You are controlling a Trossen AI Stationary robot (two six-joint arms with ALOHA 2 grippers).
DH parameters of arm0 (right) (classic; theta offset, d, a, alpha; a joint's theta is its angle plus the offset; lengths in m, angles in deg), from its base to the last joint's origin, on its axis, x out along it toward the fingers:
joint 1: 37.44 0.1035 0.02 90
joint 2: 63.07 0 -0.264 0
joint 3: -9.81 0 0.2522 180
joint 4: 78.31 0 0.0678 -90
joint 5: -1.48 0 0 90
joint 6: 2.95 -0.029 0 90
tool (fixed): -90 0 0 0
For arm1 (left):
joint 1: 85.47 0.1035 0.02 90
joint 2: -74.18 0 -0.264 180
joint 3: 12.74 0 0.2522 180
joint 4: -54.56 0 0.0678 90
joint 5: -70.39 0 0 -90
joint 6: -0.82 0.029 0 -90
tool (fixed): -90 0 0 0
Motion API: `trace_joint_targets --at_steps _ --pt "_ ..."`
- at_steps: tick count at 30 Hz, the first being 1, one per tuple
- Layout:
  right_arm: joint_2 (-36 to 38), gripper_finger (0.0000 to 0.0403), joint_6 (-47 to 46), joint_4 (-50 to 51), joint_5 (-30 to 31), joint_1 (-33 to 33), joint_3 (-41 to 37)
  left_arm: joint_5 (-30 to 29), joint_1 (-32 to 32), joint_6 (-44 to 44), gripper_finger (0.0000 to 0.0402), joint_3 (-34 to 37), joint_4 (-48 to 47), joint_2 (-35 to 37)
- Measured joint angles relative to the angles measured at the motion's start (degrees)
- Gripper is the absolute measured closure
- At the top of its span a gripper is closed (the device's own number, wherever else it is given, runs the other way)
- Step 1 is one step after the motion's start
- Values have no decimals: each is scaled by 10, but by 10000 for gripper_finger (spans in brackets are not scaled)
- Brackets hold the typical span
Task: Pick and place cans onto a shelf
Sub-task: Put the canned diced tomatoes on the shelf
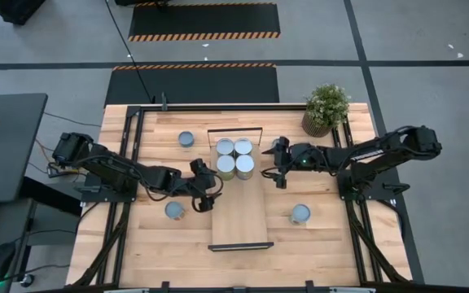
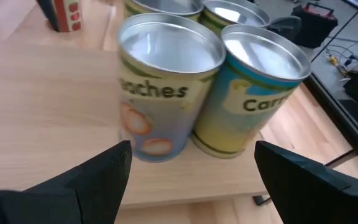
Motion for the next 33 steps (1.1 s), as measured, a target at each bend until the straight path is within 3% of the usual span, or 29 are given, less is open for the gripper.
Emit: trace_joint_targets --at_steps 7,11,16,27,33 --pt "19 55 -19 68 94 26 8 39 0 -19 13 -43 -100 4" --pt "22 55 -39 113 98 24 26 57 0 -44 13 -76 -183 4" --pt "22 55 -45 139 98 45 37 136 -6 -98 13 -116 -281 4" --pt "31 55 -40 146 130 66 41 207 -91 -290 13 -193 -517 4" --pt "55 55 -25 132 134 66 41 212 -171 -438 13 -170 -590 4"
